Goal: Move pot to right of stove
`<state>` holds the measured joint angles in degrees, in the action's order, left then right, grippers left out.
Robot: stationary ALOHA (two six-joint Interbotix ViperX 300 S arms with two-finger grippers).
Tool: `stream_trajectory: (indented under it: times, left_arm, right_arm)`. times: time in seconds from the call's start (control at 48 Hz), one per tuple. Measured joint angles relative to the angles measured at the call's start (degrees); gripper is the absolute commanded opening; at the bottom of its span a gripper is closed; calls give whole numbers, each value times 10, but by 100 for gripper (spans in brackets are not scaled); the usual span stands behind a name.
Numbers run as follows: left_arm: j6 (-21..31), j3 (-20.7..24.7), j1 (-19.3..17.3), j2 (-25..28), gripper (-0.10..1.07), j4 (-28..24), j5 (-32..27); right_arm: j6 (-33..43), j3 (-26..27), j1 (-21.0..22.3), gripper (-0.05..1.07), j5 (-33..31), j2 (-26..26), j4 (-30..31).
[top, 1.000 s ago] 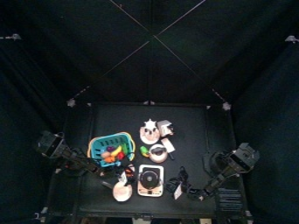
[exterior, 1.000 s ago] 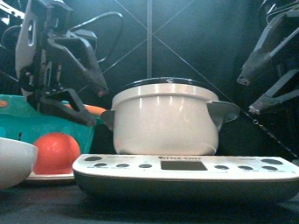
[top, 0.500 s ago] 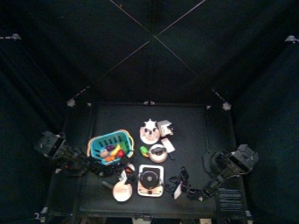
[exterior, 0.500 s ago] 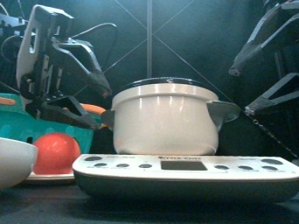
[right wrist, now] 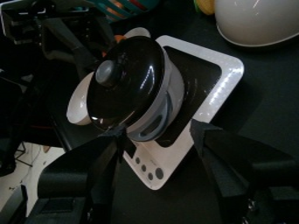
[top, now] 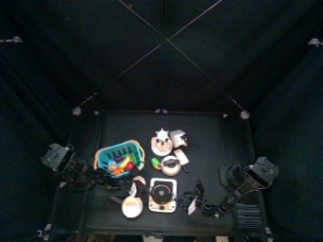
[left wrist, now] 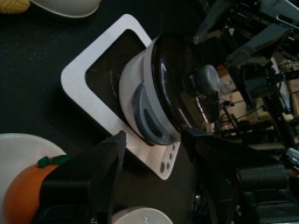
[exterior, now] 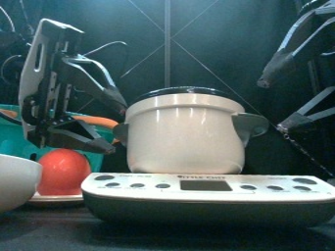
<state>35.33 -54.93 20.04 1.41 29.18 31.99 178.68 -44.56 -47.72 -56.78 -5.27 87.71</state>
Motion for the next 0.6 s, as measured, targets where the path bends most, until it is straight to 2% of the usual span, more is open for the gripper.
stream_trajectory:
  times: [0.604]
  left_arm:
    - [0,-3,-1,-1,89,-4,-1]
  right_arm:
    - [1,0,0,87,0,0,0]
